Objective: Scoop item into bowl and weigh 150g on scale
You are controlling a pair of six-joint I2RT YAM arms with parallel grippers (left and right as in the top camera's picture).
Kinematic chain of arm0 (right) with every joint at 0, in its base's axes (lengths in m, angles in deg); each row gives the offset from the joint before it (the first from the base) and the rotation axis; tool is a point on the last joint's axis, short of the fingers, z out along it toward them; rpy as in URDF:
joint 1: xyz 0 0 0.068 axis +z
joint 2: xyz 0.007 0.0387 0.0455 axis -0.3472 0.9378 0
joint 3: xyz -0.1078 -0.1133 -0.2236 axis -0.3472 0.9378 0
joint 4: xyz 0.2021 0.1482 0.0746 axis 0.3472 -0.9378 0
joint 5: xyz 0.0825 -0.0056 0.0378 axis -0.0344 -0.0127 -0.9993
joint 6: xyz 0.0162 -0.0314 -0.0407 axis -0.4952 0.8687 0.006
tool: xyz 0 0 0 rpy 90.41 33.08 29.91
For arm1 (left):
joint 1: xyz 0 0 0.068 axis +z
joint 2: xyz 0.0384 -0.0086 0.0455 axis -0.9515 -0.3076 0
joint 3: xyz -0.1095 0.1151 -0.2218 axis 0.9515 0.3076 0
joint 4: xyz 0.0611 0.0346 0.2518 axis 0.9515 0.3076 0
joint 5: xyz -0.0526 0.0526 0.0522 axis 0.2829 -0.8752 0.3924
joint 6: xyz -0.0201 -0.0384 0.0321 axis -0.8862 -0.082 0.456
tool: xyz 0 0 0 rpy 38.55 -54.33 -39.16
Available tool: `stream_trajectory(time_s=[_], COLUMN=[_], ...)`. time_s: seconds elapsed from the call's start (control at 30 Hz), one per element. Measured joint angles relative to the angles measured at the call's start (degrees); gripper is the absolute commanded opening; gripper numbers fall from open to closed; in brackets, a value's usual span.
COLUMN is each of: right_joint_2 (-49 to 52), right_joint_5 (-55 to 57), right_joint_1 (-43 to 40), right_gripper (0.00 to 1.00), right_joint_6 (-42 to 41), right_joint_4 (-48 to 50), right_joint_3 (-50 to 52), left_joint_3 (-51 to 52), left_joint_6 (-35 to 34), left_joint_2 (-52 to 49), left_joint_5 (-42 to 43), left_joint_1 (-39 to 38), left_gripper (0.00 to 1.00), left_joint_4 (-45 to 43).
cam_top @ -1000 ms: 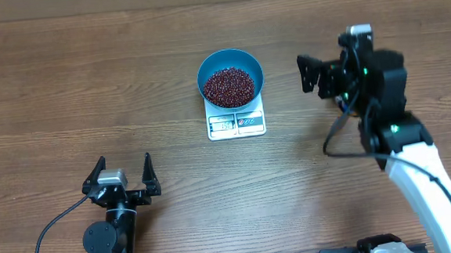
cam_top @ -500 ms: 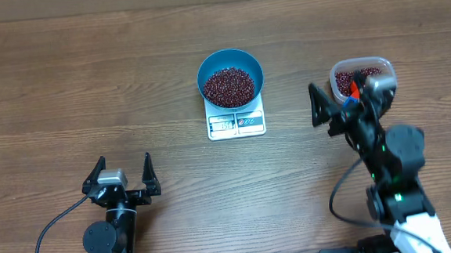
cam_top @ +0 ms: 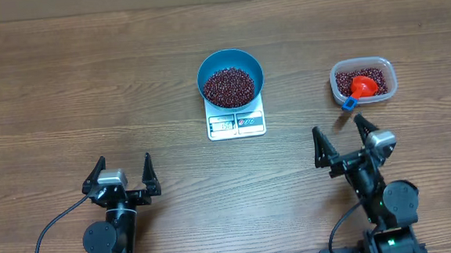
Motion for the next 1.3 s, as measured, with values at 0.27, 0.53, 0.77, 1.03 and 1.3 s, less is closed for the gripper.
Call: stream_trajectory(time_s=[0.27,0.53,0.77,1.03,1.3], right_joint_2=[-6.7,-7.1,-9.0,-18.9,-22.4], right_joint_5=[0.4,0.5,0.6,2.1,3.6], right_joint_1=[0.0,0.0,0.0,0.0,-0.1], right_gripper=[1.00,1.00,1.00,1.00,1.00], right_joint_6=[0.0,0.0,0.0,0.0,0.0], right_joint_4=[-5.7,-10.0,-16.0,-23.5,-23.5], right_joint_3=[1.9,1.9,1.9,1.9,1.9], left_joint_3=[0.0,0.0,0.0,0.0,0.0], left_joint_6=[0.0,0.0,0.0,0.1,0.1], left_joint_2=[0.0,0.0,0.0,0.0,0.0], left_joint_5=[0.0,0.0,0.0,0.0,0.0], left_joint_1=[0.0,0.0,0.0,0.0,0.0], left_gripper=[1.00,1.00,1.00,1.00,1.00], left_joint_4=[0.0,0.0,0.0,0.0,0.0])
